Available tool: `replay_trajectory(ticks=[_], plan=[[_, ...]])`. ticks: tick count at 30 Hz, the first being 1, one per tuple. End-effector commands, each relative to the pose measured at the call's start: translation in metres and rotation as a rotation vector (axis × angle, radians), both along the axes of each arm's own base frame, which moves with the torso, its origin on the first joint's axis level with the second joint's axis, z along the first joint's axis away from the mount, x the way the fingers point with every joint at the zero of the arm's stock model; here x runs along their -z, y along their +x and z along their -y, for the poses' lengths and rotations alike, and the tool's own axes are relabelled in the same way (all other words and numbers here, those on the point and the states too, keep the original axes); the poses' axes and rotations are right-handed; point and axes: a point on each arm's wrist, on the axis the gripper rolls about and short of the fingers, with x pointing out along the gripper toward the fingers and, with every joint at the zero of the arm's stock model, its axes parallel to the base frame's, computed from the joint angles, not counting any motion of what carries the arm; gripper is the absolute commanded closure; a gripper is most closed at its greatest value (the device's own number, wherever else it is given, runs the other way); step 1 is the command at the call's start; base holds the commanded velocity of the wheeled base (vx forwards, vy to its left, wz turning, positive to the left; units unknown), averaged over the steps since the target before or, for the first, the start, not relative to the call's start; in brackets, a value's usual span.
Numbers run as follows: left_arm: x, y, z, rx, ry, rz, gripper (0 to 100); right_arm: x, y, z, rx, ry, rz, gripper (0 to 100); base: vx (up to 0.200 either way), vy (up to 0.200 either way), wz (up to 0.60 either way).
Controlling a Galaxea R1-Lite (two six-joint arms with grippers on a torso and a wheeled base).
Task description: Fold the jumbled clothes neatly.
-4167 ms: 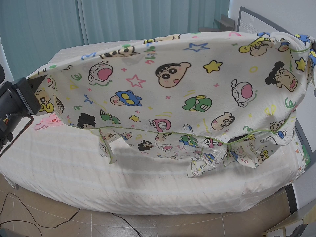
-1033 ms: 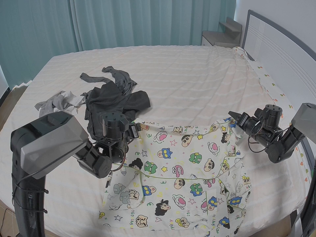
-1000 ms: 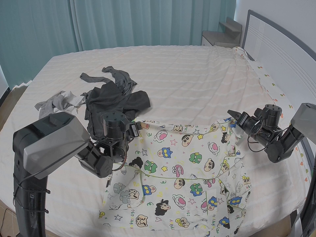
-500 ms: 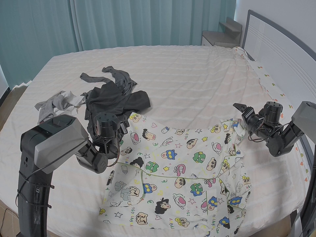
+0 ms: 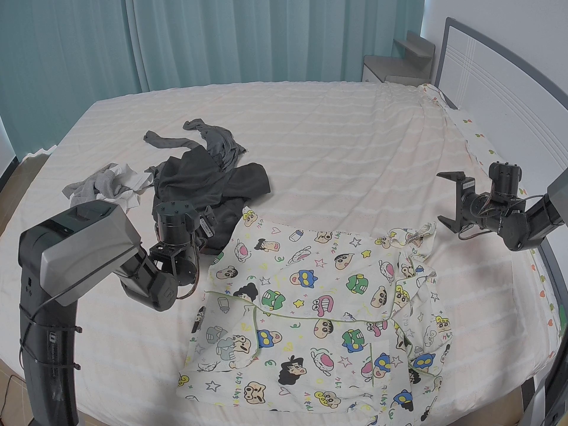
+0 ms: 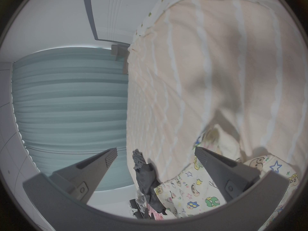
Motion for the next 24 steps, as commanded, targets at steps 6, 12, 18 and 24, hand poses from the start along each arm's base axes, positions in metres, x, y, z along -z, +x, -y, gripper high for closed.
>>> replay_trajectory(ticks=[6,12,18,24], plan=[[-0.036,-0.076,0.009,0.144,-0.157,-0.044,0,-0.025,-0.008,0.020,0.059,-0.043,0.070,0,0.000,0.000,0.00],[-0.041,-0.132,0.019,0.325,-0.272,-0.133,0,-0.002,-0.027,0.002,-0.055,-0.243,0.026,0,0.000,0.000,0.00],[-0.037,-0.158,0.018,0.424,-0.391,-0.218,0,0.007,-0.074,-0.025,-0.136,-0.349,-0.017,0,0.000,0.000,0.00],[-0.018,-0.166,0.025,0.475,-0.460,-0.324,0,0.008,-0.122,-0.020,-0.110,-0.378,0.071,0,0.000,0.000,0.00]])
